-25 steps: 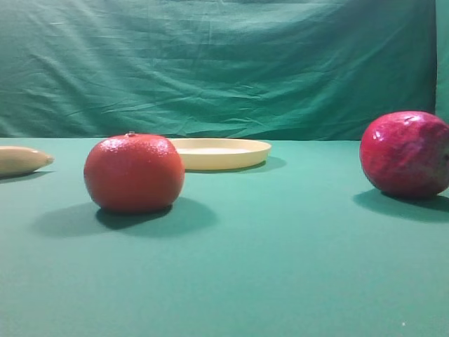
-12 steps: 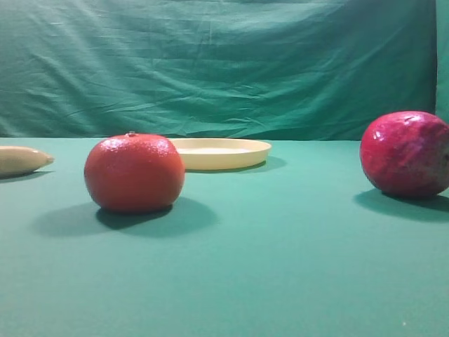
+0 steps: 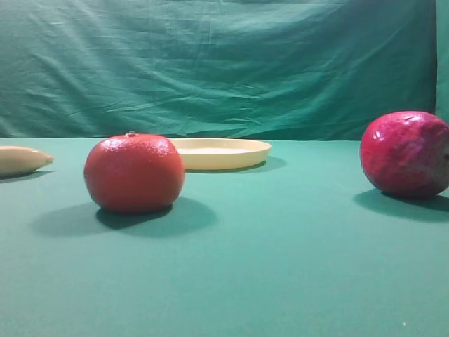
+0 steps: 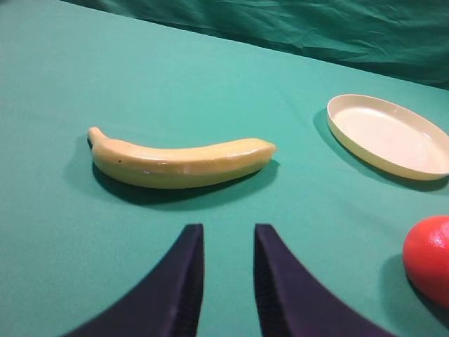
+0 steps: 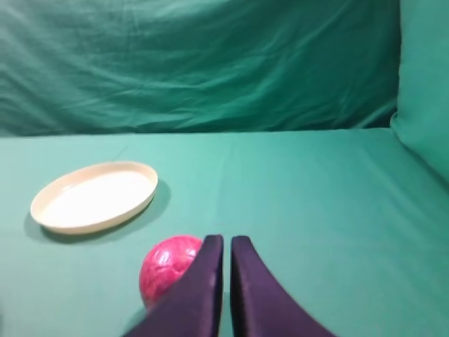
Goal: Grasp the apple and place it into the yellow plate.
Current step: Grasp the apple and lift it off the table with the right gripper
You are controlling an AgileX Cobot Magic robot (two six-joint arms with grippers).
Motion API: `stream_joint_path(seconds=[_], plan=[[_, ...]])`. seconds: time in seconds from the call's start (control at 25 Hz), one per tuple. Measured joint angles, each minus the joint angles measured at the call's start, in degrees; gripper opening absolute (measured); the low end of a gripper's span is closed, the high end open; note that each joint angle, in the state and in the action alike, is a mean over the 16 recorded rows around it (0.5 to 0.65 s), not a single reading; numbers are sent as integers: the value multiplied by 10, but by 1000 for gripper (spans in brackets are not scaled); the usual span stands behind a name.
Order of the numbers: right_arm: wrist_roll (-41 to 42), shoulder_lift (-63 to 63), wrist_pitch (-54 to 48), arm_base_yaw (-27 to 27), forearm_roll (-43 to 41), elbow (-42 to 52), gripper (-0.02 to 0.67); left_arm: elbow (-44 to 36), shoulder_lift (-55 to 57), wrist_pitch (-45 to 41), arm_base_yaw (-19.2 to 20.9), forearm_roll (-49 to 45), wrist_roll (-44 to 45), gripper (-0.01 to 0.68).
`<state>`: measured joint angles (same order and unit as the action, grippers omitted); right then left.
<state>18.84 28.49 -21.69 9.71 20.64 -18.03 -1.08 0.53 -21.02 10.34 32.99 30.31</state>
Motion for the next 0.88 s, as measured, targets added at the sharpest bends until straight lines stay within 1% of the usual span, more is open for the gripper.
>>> stream_joint_path(seconds=[0.44, 0.68, 0.88], plan=[[43, 228, -93, 3, 1, -148, 0, 0, 0, 0, 0, 0, 0, 157], [58, 315, -141, 6, -1, -210, 0, 0, 0, 0, 0, 0, 0, 157], [55, 373, -158, 26, -12, -241, 0, 0, 0, 0, 0, 0, 0, 157]])
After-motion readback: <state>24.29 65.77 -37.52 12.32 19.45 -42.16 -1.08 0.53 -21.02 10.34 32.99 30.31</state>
